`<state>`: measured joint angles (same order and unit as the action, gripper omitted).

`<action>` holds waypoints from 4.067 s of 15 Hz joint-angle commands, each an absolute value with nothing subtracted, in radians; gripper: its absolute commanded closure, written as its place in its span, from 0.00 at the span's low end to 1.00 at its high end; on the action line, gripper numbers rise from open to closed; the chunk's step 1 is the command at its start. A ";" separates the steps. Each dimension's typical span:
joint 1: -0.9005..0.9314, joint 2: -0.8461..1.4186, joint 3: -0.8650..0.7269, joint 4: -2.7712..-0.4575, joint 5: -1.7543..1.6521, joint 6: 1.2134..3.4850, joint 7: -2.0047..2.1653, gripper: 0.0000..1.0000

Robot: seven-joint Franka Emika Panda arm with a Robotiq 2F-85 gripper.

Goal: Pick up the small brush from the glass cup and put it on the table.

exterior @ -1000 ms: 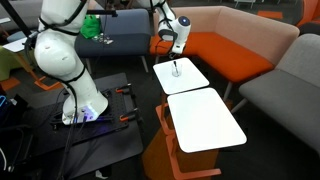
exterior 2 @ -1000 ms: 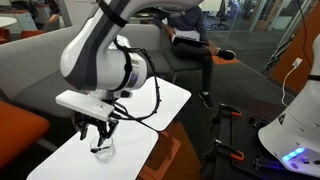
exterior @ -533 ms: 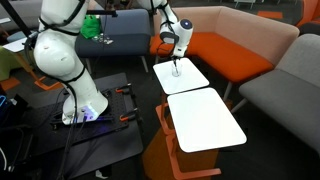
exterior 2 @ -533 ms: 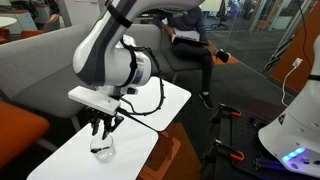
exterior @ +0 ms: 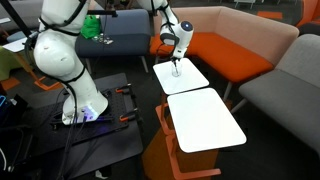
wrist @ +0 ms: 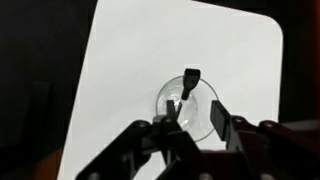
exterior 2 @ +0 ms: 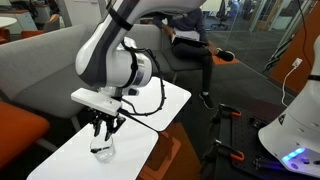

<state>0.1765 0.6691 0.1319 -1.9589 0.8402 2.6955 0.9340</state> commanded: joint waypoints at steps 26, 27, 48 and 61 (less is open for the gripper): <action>0.176 0.748 0.097 -1.828 0.767 2.560 0.954 0.69; 0.176 0.748 0.097 -1.828 0.767 2.560 0.954 0.69; 0.187 0.783 0.128 -1.859 0.825 2.664 0.944 0.63; 0.174 0.743 0.131 -1.878 0.829 2.662 0.945 0.62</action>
